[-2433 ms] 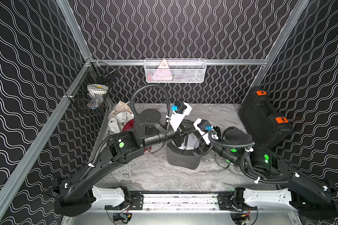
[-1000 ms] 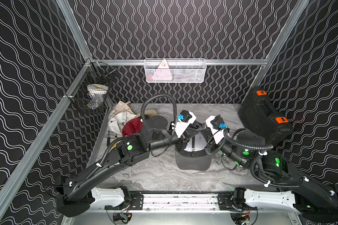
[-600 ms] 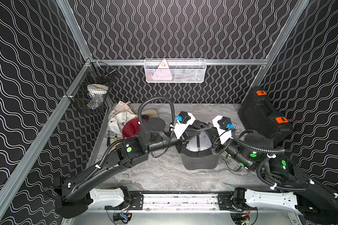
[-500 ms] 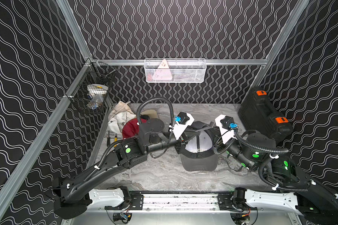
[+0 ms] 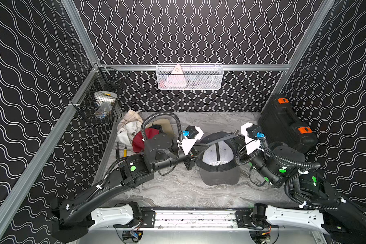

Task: Open the adjustable buckle of the baseball cap
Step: Pull the adjustable strap on the baseball cap, then place the baseball cap at the center of the board.

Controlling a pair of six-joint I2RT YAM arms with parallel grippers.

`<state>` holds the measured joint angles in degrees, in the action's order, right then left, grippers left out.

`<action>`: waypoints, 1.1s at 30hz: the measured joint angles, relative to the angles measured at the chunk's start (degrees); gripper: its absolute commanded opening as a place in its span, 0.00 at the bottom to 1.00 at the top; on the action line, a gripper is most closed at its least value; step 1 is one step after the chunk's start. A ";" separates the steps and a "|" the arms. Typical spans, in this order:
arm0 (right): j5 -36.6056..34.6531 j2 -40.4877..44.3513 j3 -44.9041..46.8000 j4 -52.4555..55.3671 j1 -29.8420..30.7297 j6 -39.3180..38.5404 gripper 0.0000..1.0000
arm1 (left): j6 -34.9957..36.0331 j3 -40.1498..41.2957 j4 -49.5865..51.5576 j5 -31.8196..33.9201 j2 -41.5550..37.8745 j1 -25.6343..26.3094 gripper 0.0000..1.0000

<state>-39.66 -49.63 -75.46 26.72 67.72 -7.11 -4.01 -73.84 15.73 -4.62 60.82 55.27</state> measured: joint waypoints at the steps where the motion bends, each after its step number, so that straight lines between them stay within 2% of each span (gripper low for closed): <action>1: -0.13 0.04 0.00 0.00 0.00 0.04 0.00 | -0.44 0.59 -0.79 0.42 -0.50 0.00 0.00; 13: 0.13 0.61 0.87 0.39 0.00 0.66 0.00 | -2.10 7.15 -8.66 4.02 -5.64 0.04 0.00; 20: -1.88 -1.33 1.29 0.39 -0.72 2.86 0.00 | -2.19 6.27 -7.41 5.97 -3.17 -0.31 0.00; 23: -2.67 -2.67 2.16 0.35 -1.60 4.59 0.00 | -2.34 5.38 -5.64 5.46 -0.31 -2.73 0.00; 25: -2.49 -4.15 2.69 0.37 -3.28 5.46 0.00 | -3.41 4.94 -5.29 4.11 1.90 -6.29 0.00; 27: 0.50 -6.16 2.73 0.63 -7.39 6.86 0.00 | -4.48 4.85 -5.53 2.27 3.48 -10.10 0.00; 31: 15.50 -9.33 3.52 1.60 -21.16 10.80 0.00 | -6.71 3.76 -7.54 -3.06 6.32 -16.50 0.00; 33: 21.90 -10.58 4.07 0.46 -25.05 11.89 0.00 | -6.80 2.86 -7.91 -5.86 7.69 -19.45 0.00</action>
<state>-17.76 -60.20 -71.40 27.18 42.68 4.78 -10.81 -70.98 7.81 -10.48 68.51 35.81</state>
